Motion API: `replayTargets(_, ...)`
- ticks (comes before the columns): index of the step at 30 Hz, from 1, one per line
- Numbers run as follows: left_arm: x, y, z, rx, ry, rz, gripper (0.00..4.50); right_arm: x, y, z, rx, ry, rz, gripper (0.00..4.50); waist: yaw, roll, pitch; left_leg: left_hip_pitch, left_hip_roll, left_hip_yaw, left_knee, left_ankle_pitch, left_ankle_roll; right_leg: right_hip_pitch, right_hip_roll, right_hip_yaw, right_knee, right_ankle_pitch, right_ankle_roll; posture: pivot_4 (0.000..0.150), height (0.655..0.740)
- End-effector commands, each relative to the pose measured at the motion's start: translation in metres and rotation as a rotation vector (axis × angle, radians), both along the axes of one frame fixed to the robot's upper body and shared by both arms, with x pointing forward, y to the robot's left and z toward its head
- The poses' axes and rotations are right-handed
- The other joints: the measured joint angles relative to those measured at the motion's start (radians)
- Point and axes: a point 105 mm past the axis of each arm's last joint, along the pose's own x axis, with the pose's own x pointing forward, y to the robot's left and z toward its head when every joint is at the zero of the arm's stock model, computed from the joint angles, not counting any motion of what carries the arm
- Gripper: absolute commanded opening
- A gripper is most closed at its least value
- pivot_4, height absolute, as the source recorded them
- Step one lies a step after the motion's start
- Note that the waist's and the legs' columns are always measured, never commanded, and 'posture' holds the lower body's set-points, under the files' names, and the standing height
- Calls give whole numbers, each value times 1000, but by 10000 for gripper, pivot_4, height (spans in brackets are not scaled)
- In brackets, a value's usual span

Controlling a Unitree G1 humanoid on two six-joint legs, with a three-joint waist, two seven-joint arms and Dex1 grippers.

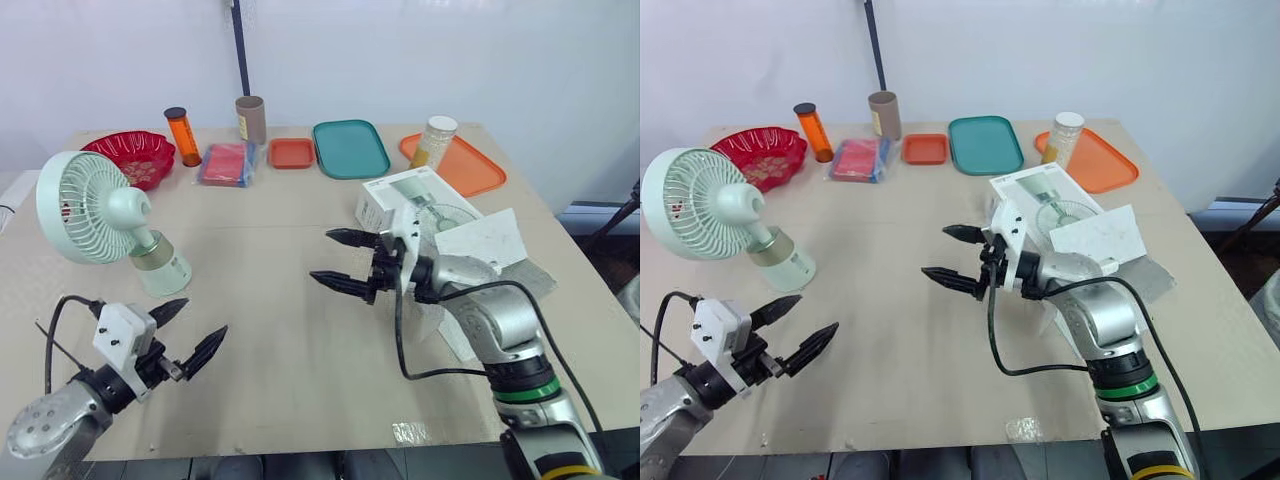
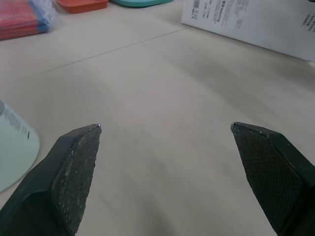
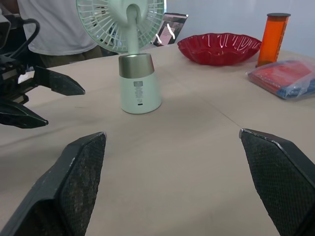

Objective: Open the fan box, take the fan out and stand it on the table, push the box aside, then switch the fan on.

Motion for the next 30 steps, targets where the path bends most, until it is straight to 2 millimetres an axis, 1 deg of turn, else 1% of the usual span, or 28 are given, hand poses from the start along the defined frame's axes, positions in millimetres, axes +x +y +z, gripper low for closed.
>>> replayTargets(1,-10,-6,27,-8,-120,11,45000,2,4,3,-11,-44,30,44280,0,0,0,0,0,0,0,0,0,0,0,0,0,0,0,1500,7400)
replayTargets(4,-19,-5,38,-33,-171,65,45000,9,6,1,-18,-44,33,44280,0,0,0,0,0,0,0,0,0,1,0,0,0,0,0,1500,7400)
replayTargets(7,-26,4,40,-54,-181,161,45000,11,7,2,-17,-44,43,44280,-2,0,0,1,0,0,0,0,0,0,0,0,0,0,0,1500,7400)
replayTargets(11,-41,20,40,-90,-183,307,45000,10,11,2,-15,-45,79,44280,-2,0,0,0,0,0,0,0,1,0,1,0,0,0,0,1500,7400)
replayTargets(13,-43,29,44,-92,-202,360,45000,9,13,3,-6,-50,93,44280,0,0,0,0,0,0,0,-1,1,0,1,0,0,-1,0,1500,7400)
replayTargets(15,-44,45,49,-91,-231,431,45000,7,16,6,8,-56,112,44280,0,0,0,1,0,0,1,0,1,1,1,0,0,0,0,1500,7400)
replayTargets(18,-42,67,58,-92,-286,530,45000,5,19,9,23,-63,133,44280,0,-1,0,1,0,0,1,0,1,1,1,0,0,0,0,1500,7400)
replayTargets(20,-39,78,64,-105,-322,576,45000,5,20,12,33,-67,140,44280,0,-1,0,1,0,0,1,0,1,1,1,0,0,0,0,1500,7400)
replayTargets(27,-27,91,72,-112,-360,624,45000,3,22,15,37,-80,147,44280,-1,-1,-1,0,0,0,1,0,1,1,1,0,0,0,0,1500,7400)
replayTargets(30,-18,101,76,-119,-377,657,45000,2,22,15,35,-82,145,44280,-1,-1,-1,1,0,0,1,0,1,1,1,0,0,0,-1,1500,7400)
